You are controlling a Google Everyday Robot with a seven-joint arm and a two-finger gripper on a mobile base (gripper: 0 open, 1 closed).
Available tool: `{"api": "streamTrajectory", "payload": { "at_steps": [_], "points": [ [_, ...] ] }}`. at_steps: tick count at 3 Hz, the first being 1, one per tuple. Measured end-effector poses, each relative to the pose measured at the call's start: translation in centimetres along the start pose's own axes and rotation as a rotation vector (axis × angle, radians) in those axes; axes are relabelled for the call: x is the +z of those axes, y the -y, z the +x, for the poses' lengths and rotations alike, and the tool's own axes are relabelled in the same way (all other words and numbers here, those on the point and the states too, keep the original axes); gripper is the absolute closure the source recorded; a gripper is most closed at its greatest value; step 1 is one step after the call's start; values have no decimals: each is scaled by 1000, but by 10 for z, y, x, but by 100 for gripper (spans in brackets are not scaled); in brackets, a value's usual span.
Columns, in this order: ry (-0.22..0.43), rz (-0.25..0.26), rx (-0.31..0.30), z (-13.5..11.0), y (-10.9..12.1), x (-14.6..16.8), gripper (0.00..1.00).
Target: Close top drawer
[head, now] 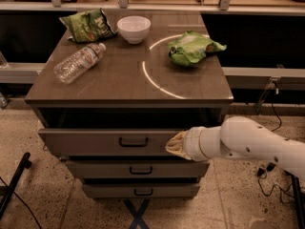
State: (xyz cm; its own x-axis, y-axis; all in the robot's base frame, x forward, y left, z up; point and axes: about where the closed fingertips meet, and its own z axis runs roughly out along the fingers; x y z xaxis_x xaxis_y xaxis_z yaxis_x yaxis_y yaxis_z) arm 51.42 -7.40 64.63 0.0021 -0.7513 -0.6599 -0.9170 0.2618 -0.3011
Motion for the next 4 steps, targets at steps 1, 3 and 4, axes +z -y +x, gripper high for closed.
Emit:
{"api": "streamTrajectory", "payload": {
  "at_steps": [1, 3, 4],
  "points": [
    [37, 19, 14, 7, 6, 11, 100],
    [123, 56, 32, 17, 8, 6, 100],
    [121, 57, 24, 14, 7, 10, 100]
  ]
}}
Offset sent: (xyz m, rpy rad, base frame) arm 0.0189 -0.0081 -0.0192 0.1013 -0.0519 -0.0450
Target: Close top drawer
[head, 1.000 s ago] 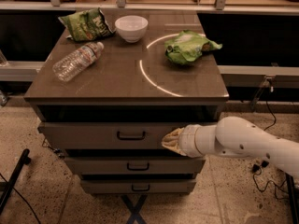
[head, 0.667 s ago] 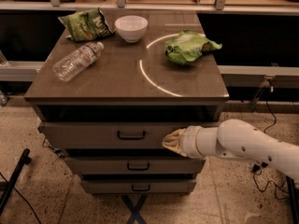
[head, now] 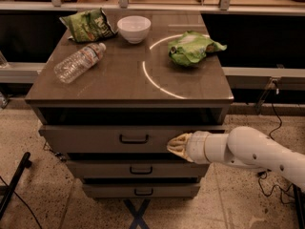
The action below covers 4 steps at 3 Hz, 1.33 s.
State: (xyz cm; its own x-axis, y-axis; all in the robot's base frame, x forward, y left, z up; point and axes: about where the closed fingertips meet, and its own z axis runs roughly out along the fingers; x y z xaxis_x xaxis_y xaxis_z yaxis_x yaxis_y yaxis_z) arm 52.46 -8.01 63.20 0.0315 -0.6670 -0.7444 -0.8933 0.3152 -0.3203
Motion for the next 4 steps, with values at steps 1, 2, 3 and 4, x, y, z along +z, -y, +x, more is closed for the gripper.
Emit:
{"api": "streamTrajectory", "payload": {
  "at_steps": [1, 2, 3, 4],
  "points": [
    [10, 21, -16, -8, 11, 18, 100],
    [10, 21, -16, -8, 11, 17, 100],
    [-1, -19, 12, 2, -5, 4, 100],
    [4, -65, 48, 12, -25, -25, 100]
  ]
}}
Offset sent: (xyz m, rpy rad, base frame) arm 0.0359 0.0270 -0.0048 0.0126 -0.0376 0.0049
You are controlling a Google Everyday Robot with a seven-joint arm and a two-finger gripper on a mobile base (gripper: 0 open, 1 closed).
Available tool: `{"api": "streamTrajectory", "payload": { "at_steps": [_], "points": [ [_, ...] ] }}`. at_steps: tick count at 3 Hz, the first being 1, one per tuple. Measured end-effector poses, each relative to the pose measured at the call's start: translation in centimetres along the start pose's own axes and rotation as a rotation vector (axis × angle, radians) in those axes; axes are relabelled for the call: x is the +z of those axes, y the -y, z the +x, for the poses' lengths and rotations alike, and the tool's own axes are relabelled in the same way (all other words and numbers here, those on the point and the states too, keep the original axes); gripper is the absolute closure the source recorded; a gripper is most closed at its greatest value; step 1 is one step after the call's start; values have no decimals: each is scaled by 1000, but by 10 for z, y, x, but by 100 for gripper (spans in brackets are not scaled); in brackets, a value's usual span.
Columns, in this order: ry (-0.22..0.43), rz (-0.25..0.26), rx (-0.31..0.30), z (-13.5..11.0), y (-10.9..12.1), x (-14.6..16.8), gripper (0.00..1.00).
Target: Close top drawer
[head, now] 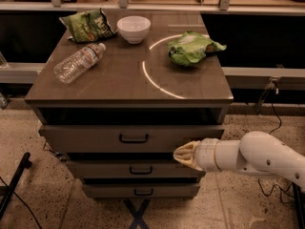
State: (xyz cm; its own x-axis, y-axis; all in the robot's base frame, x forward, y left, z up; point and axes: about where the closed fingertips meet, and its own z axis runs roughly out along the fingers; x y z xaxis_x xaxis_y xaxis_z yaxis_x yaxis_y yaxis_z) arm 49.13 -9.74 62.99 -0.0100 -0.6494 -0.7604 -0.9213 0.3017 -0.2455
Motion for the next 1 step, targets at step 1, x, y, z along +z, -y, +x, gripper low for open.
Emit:
{"api": "streamTrajectory", "payload": {
  "at_steps": [1],
  "points": [
    [0, -2, 0, 0, 0, 0, 100]
  ]
}}
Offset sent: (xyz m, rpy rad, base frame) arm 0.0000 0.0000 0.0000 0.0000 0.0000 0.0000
